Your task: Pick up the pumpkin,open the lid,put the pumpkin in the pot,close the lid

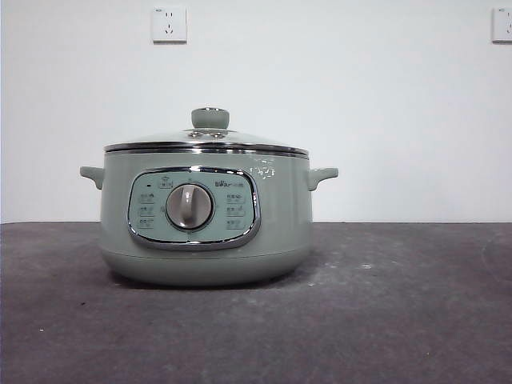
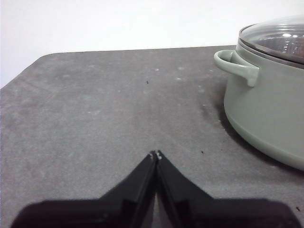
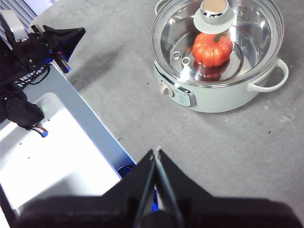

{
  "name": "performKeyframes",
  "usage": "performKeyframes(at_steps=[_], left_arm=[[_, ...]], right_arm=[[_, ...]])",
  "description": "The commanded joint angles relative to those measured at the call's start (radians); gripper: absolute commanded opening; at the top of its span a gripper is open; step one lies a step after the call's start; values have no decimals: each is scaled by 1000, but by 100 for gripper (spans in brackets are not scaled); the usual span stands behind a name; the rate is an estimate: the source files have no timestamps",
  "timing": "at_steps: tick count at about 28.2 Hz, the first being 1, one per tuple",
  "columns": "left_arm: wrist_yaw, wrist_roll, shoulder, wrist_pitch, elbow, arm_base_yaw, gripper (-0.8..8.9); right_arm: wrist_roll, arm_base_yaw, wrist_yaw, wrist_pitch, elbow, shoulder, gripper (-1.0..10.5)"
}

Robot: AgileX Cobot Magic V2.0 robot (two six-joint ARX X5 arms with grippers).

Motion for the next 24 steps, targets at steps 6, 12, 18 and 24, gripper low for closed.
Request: performKeyframes(at_steps=[6, 12, 18, 24], left_arm=[[2, -6, -3, 0, -15, 3, -4], [2, -6, -3, 0, -15, 3, -4], [2, -6, -3, 0, -15, 3, -4], [2, -6, -3, 0, -15, 3, -4]], right_arm=[[-39, -296, -136, 353, -118, -208, 1], [-53, -544, -129, 755, -564, -502, 1], [-52, -623, -125, 1062, -929, -705, 1], [-10, -650, -18, 1172, -1205, -859, 1]])
